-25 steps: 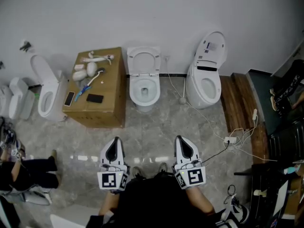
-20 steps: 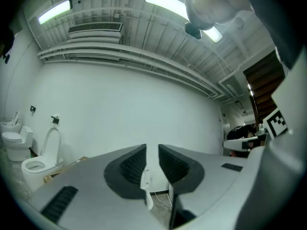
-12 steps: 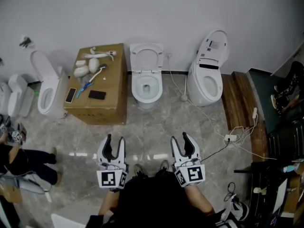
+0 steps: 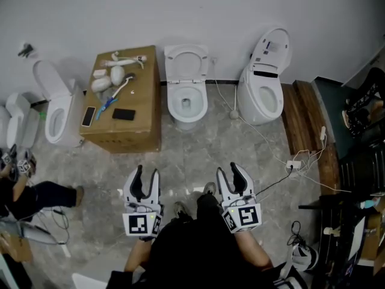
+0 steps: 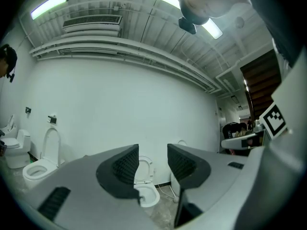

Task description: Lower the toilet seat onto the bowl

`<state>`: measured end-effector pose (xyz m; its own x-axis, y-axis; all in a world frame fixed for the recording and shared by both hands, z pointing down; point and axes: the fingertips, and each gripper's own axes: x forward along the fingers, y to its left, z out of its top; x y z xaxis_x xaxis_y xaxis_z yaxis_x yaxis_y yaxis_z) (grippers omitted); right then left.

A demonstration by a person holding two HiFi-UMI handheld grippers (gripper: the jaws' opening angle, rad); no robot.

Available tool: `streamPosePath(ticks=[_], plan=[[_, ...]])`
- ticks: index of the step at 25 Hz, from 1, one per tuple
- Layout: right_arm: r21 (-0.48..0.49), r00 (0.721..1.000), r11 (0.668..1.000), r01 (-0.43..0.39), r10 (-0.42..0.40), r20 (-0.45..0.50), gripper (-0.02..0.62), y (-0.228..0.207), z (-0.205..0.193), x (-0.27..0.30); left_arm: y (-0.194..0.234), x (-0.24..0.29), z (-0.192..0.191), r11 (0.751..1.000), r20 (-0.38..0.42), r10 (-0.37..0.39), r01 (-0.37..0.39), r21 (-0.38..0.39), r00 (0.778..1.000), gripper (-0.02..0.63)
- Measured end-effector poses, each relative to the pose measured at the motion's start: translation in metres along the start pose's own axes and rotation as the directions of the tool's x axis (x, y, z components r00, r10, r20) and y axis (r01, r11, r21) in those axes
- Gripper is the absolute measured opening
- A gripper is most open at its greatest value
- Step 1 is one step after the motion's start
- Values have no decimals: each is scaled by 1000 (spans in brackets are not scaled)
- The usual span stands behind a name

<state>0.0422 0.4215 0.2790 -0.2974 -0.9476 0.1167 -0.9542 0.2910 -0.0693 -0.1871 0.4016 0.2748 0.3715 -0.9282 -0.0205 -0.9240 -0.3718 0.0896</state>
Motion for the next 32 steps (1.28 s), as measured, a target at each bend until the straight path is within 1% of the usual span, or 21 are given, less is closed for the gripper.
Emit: streamPosePath(ticks=[4, 10, 16, 18, 22, 25, 28, 30, 32], plan=[[2, 1000, 1000, -16, 16, -12, 183, -4, -4, 28, 11, 20, -9, 1000, -29, 6, -6, -20, 1000, 192], [-6, 999, 999, -47, 47, -14, 183, -35, -4, 92, 18, 82, -20, 1000, -42, 14, -13, 14, 999, 192], [3, 995, 996, -93, 93, -31, 183, -89, 8, 171, 18, 180, 0, 999, -15, 17, -16, 48, 1000, 192], [-3, 993, 994, -113, 113, -42, 183, -108, 13, 199, 16, 213, 2, 999, -12, 18, -18, 42, 1000, 192], [-21, 985, 986, -165, 163, -59, 183, -145, 20, 251, 14, 274, -5, 998, -54, 55, -53, 28, 997, 192], [-45, 978, 978, -202, 199, -58, 183, -166, 24, 283, 18, 307, -12, 996, -77, 76, -72, 53, 994, 192], [-61, 975, 974, -217, 213, -62, 183, -189, 24, 312, 19, 338, -15, 994, -77, 91, -86, 69, 993, 192], [-47, 972, 974, -222, 218, -88, 183, -201, 19, 324, 18, 351, -20, 993, -91, 103, -97, 68, 990, 192], [-35, 969, 974, -224, 219, -113, 183, -214, 14, 342, 22, 371, -26, 992, -112, 102, -93, 86, 988, 192]])
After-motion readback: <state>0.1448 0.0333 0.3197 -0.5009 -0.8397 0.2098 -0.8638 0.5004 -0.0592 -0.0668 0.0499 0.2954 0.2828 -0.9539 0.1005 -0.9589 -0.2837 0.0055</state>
